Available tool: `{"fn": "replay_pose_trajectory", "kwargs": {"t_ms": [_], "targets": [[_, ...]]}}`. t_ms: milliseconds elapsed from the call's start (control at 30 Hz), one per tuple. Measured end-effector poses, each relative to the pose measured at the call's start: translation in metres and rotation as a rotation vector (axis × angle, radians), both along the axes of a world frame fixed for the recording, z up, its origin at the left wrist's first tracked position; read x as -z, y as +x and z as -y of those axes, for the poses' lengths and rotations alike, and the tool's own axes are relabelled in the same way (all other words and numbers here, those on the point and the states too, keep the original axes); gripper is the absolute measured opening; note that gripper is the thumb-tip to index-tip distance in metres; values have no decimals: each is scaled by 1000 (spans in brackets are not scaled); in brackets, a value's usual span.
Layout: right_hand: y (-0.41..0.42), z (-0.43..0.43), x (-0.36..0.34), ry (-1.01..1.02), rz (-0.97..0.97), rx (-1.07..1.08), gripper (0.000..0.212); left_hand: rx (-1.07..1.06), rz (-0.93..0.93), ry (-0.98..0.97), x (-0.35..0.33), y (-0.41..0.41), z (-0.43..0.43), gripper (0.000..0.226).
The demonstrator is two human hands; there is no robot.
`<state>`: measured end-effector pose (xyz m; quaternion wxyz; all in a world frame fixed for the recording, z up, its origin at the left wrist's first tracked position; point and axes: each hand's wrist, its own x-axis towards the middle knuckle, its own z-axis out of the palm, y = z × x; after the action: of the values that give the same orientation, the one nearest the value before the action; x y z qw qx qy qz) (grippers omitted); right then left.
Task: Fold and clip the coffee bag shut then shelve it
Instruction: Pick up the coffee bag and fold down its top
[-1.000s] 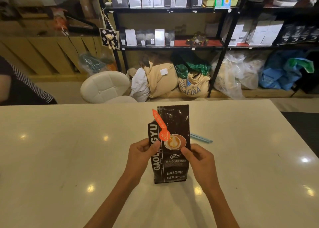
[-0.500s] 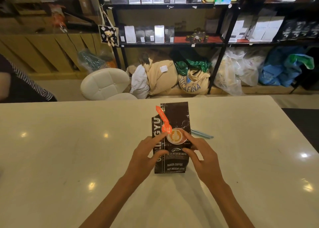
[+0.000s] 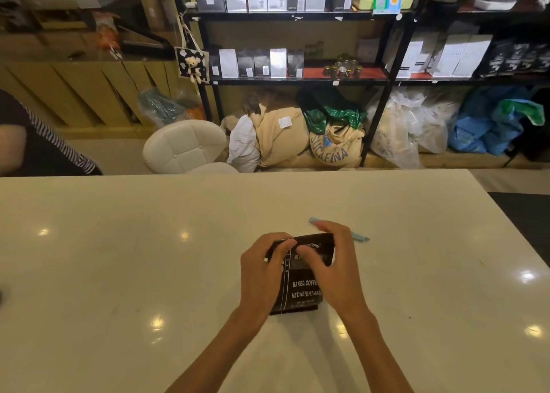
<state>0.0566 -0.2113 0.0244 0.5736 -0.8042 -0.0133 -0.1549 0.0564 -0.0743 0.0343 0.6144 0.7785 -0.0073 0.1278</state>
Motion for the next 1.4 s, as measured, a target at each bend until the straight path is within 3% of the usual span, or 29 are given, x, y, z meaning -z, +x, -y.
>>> {"fn": "replay_pose_trajectory", "kwargs": {"t_ms": [33, 100, 200, 333, 467, 533, 600, 700, 767, 833, 933, 1033, 1133, 1233, 1300, 1400], "targets": [[-1, -7, -2, -5, -11, 8, 55, -15, 52, 23, -2, -2, 2, 14], [1, -18, -7, 86, -32, 54, 67, -56, 76, 15, -4, -3, 5, 17], [5, -21, -9, 164, 14, 109, 58, -106, 58, -50, -6, -3, 6, 20], [9, -26, -12, 275, 38, 181, 29, -152, 66, -69, -7, 0, 5, 23], [8, -21, -13, 369, -112, 21, 42, -233, -3, -164, -7, 3, 3, 33], [0, -21, -7, 229, -192, -45, 44, -271, -41, -227, -9, 8, -2, 35], [-6, -21, -1, 146, -205, 10, 42, -215, -79, -261, -11, 12, -2, 33], [-1, -12, 1, 249, -187, 181, 42, 2, -176, -209, -10, 7, 13, 9], [5, -2, 1, 335, -207, 250, 50, 95, -214, -115, -4, 2, 21, 30], [7, 3, 0, 401, -285, 252, 58, 80, -212, -47, -1, 1, 22, 30], [6, 3, 3, 469, -346, 236, 62, 37, -166, -1, 1, 7, 18, 10], [4, -4, 6, 368, -248, 327, 64, 76, -186, -18, 7, 8, 9, 26], [1, -13, 16, 223, -170, 362, 61, 194, -276, -183, 19, 6, -5, 19], [7, -20, 22, 88, -357, 56, 72, 62, -247, -262, 32, 6, -27, 12], [19, -8, 25, -231, -404, -13, 75, -9, -236, -279, 42, 6, -41, 9], [48, 36, 35, -554, -300, 246, 34, -61, -227, -244, 50, 7, -51, 11]]}}
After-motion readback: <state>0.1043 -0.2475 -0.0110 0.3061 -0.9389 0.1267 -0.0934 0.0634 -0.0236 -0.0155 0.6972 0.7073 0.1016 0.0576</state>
